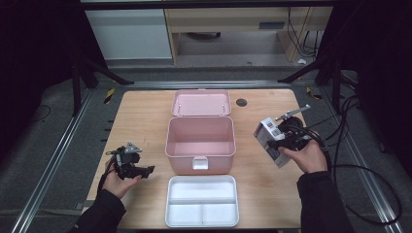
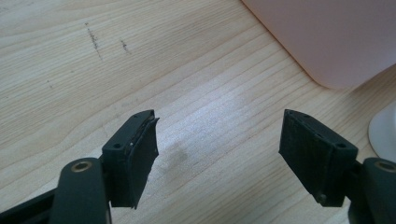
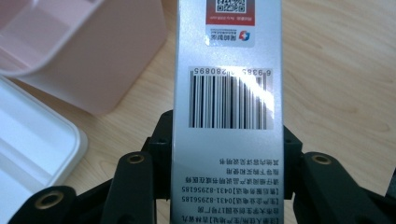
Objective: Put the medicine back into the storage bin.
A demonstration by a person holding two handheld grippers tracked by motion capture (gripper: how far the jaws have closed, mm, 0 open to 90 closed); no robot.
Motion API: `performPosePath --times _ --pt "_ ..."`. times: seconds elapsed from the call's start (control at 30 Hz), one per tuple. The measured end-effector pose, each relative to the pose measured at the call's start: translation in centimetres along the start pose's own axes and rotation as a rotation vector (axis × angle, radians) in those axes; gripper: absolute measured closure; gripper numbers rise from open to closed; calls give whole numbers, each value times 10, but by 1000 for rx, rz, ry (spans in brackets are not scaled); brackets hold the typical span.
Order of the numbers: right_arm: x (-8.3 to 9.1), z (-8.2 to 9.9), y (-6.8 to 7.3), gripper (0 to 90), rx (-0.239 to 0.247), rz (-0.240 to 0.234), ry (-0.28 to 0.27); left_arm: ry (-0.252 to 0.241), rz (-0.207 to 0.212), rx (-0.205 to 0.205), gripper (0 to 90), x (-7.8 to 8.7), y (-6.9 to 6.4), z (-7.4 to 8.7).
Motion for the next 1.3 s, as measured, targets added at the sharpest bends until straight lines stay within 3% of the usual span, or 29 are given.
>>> performPosePath --times 0.6,1.0,1.3 --pt "26 -72 28 559 82 -21 -70 -2 0 3 274 0 1 0" --pt "17 -112 49 559 128 -60 -86 -3 0 4 275 0 1 0" --pt "-2 -136 72 559 170 -104 -90 -12 -2 8 277 2 2 -1"
Point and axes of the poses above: each handheld gripper's, and its own axes: x roughly backward along the jaws, z roughly out of its underside, y roughly to its left, the point moved 7 cm from there along -x, roughly forward along the jaws, and after that the axes turned 2 degrees about x, right-handed, at the moved point
